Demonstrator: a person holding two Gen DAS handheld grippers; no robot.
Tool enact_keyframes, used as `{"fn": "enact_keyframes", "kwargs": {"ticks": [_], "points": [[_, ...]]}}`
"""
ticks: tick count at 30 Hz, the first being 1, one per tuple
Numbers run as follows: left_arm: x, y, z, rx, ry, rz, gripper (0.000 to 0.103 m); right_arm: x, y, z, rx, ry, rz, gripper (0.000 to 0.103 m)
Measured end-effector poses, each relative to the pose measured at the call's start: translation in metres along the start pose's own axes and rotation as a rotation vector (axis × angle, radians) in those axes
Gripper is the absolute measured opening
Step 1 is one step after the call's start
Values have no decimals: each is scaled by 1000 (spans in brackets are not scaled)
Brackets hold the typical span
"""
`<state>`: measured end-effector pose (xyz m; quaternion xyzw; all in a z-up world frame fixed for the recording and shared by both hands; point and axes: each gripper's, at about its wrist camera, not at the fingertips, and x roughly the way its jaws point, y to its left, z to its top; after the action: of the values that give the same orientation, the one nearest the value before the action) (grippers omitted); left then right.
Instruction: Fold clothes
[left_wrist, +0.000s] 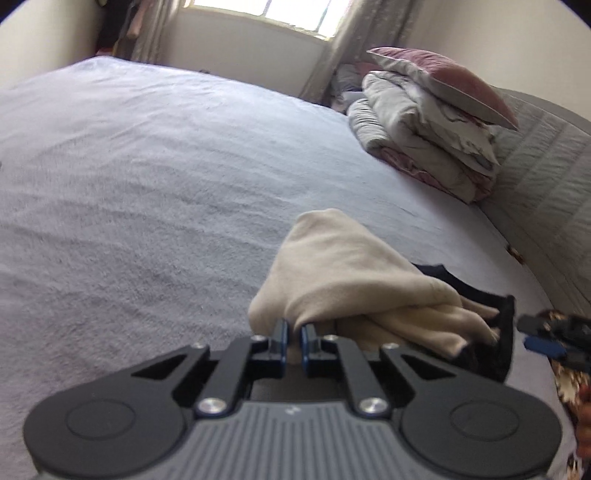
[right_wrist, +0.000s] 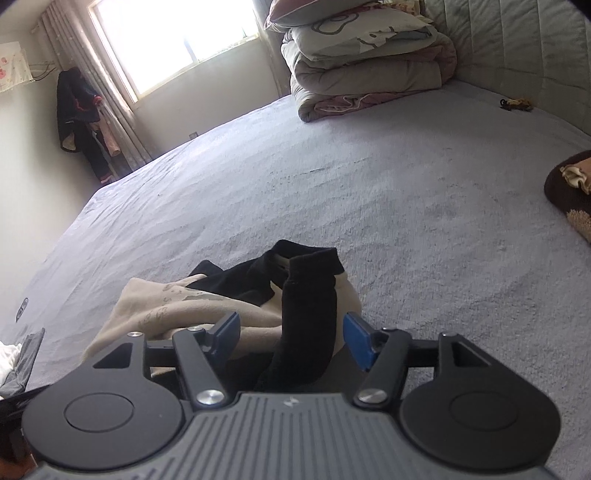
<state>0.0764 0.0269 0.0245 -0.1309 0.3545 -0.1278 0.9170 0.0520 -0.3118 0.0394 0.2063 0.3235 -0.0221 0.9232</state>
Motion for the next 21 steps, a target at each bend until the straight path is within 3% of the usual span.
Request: {"fn": "enact_keyframes", "kwargs": {"ticks": [9, 16, 21], "points": [[-51, 0, -24, 36, 16, -79, 7, 0, -5, -4, 45, 21, 21, 65], [-61, 2, -54, 57, 92, -103, 7, -2, -8, -9, 83, 37, 31, 65], [-59, 3, -57, 73, 114, -115, 9, -2, -5, -15, 77, 52, 41, 65]]}}
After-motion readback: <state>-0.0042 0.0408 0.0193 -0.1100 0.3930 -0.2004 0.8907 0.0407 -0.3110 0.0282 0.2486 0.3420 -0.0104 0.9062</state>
